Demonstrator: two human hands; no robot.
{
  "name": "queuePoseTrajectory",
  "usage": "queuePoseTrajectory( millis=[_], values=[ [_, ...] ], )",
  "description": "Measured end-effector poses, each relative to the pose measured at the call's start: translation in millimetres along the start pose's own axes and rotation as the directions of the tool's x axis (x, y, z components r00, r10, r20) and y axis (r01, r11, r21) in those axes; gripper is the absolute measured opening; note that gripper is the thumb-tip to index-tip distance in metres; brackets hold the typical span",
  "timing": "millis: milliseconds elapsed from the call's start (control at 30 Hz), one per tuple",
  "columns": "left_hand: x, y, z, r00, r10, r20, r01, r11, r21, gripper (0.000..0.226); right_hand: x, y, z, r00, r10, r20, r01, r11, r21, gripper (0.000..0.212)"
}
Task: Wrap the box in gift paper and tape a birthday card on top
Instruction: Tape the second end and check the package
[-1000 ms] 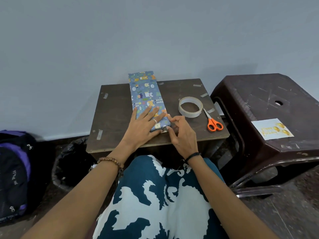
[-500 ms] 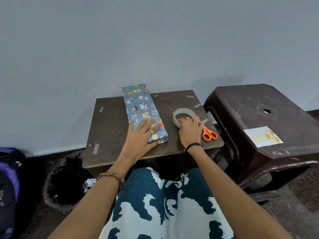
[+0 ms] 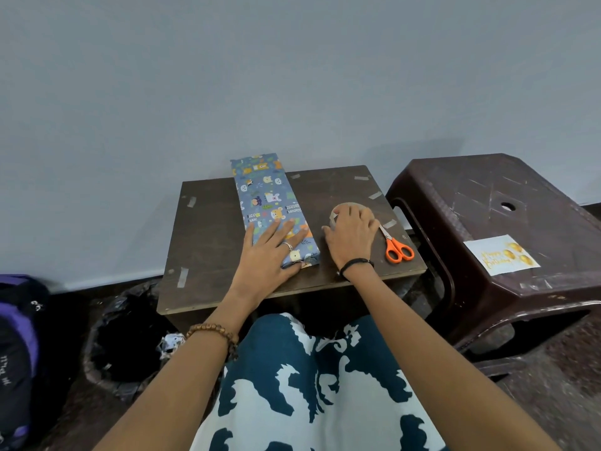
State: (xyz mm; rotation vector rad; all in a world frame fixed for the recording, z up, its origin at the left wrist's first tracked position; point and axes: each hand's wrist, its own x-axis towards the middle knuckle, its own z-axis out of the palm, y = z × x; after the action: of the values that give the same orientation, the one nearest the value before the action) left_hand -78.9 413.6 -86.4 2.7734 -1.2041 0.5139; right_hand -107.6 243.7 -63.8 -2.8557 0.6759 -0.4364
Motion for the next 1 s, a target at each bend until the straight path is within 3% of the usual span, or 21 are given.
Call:
queuePoseTrajectory(
  millis=[167,500,600,733,833,1000],
  values=[
    [-0.3,-2.1,2.2,1.000,-0.001,-0.013,0.001,1.000,0.000,0.059,-4.4,3.6,5.1,0.995,0.100,0.020,-0.100,0.995,0.014,0.036],
    [-1.1,-3.1,3.1,1.000,0.005,0.005,-0.005,1.000,-0.010,0.059,-15.0,16.4,6.7,0.990,0.022,-0.140,0.008,0.978,0.206,0.012],
    [-1.1,-3.9,3.3,1.000,0.008,0.007,-0.007,1.000,-0.013,0.058,-18.9,17.5,7.3,0.978,-0.052,-0.201,0.081,0.987,0.139,0.004],
    [-1.3,-3.5,3.5,1.000,0.007,0.009,-0.007,0.999,-0.035,0.058,-24.0,18.8,3.7,0.930,-0.234,-0.282,0.209,0.971,-0.114,0.016],
    [-1.2,-3.7,3.2,1.000,0.005,0.014,-0.004,0.999,-0.039,0.058,-24.7,22.6,1.0,0.903,-0.362,-0.231,0.294,0.914,-0.281,0.016],
    [-0.9,-2.6,2.2,0.999,-0.003,0.046,0.006,0.999,-0.049,0.059,-20.8,30.6,-1.3,0.819,-0.548,-0.170,0.453,0.799,-0.396,0.018]
  ],
)
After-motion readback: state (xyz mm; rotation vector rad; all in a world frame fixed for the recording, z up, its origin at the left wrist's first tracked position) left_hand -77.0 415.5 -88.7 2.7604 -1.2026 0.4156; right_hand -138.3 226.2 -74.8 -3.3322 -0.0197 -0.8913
